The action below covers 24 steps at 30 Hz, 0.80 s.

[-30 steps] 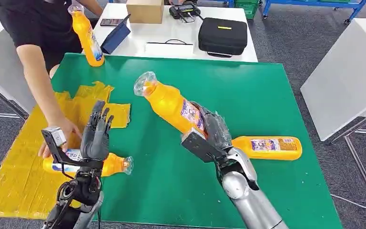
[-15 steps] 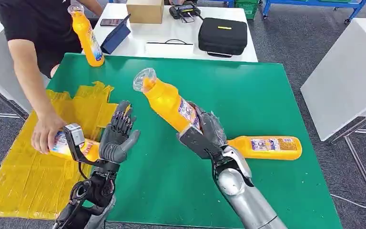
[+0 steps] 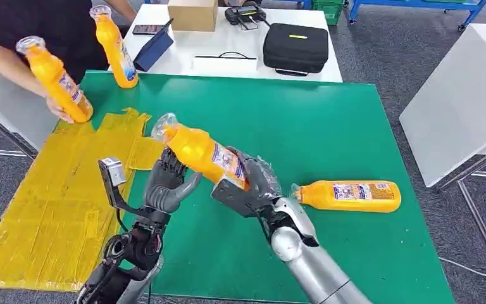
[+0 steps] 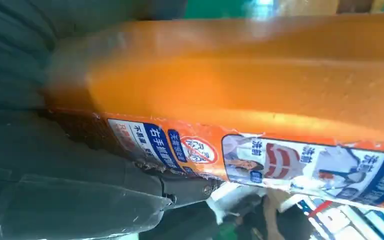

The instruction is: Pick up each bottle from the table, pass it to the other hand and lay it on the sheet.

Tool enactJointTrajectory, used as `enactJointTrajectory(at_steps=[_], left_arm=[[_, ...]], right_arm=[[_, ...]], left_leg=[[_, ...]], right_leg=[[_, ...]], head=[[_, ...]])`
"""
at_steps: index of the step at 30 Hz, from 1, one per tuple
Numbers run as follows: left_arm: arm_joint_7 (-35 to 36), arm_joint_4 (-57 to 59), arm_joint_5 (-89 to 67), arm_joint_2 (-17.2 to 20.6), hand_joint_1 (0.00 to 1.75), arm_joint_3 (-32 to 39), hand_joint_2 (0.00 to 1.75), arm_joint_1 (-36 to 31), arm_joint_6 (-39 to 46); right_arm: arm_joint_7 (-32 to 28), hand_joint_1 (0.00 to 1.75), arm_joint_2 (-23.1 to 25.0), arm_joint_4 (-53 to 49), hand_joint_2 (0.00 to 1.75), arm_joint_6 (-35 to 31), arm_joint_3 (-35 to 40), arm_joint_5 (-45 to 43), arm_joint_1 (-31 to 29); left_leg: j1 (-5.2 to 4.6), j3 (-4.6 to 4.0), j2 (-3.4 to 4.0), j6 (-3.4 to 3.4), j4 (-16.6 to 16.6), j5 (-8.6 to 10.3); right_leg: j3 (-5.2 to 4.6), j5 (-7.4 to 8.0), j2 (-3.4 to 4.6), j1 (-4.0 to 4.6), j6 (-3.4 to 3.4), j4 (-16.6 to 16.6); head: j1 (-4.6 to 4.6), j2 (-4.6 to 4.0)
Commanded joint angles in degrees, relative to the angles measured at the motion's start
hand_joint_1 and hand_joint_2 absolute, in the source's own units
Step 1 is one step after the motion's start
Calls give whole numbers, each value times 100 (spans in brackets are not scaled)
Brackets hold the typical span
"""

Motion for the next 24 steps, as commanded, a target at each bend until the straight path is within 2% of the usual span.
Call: enactJointTrajectory(at_steps=[1,7,15,19,24], left_arm=[[45,412,16,-11,0,-166,175,-311,80],[266,338,223,-115,0,-241,175,-437,175],[373,347,539,-118,0,-700,175,-438,282],[353,359,555,-100,0,-711,175,-447,307],[268,329,642,-88,0,-751,175,-452,473]], right_arm=[[54,175,96,733,175,-133,571,163,-360],[-1,175,75,528,175,-115,930,454,-294],[14,175,209,243,175,-115,1197,199,-234],[33,175,231,237,175,-108,1225,195,-212],[60,175,313,316,175,-56,1309,88,-237]], left_leg=[[0,26,-3,-12,-1,-7],[1,7,-7,-8,0,-1],[-2,26,-14,-16,4,-11],[0,9,-8,-8,-1,-2],[-1,34,-13,-17,4,-12]], right_leg=[[24,-8,-11,1,-13,2],[9,-2,-11,1,-8,1],[26,-15,-22,1,-17,9],[8,-5,-13,1,-8,0],[31,-17,-25,2,-18,9]], head=[[-2,0],[0,0],[-4,0],[-2,0],[2,0]])
